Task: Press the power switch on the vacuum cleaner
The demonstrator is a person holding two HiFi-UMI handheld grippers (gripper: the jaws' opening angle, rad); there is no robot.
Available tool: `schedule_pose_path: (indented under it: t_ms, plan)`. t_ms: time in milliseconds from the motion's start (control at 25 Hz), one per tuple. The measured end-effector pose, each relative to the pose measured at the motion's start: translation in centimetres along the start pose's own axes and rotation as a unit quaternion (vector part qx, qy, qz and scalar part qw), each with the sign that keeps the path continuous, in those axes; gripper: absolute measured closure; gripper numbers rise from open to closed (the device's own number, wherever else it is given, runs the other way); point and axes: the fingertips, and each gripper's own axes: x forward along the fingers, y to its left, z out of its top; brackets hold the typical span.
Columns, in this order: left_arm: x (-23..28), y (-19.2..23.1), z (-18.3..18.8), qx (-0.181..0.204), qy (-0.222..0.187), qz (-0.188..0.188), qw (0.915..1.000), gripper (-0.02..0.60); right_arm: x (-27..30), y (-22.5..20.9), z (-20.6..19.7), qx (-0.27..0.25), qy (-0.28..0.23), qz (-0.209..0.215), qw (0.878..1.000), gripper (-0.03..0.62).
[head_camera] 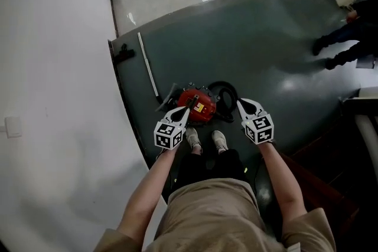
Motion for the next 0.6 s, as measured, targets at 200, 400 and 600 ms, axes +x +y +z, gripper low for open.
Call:
schedule_pose_path:
  t_ms: [200, 400, 600]
  plan:
    - [2.2, 2.4, -2.4, 0.0, 0.019, -0.011, 0.9998, 0.575, 3.3, 0.2, -2.7, -0.01, 0.025, -0.004, 1.0, 0.586]
    - [4.1, 5.2, -5.4, -0.01, 0.037, -0.007, 0.9992, 0.575, 7.8, 0.3, -6.8, -0.027, 0.062, 0.003, 0.998, 0.586]
    - [6.3, 8.0, -9.8, -0.016, 0.063, -0.001, 0.9979, 0.575, 12.7, 1.8, -11.8, -0.055, 0.105, 0.024, 0.993, 0.586]
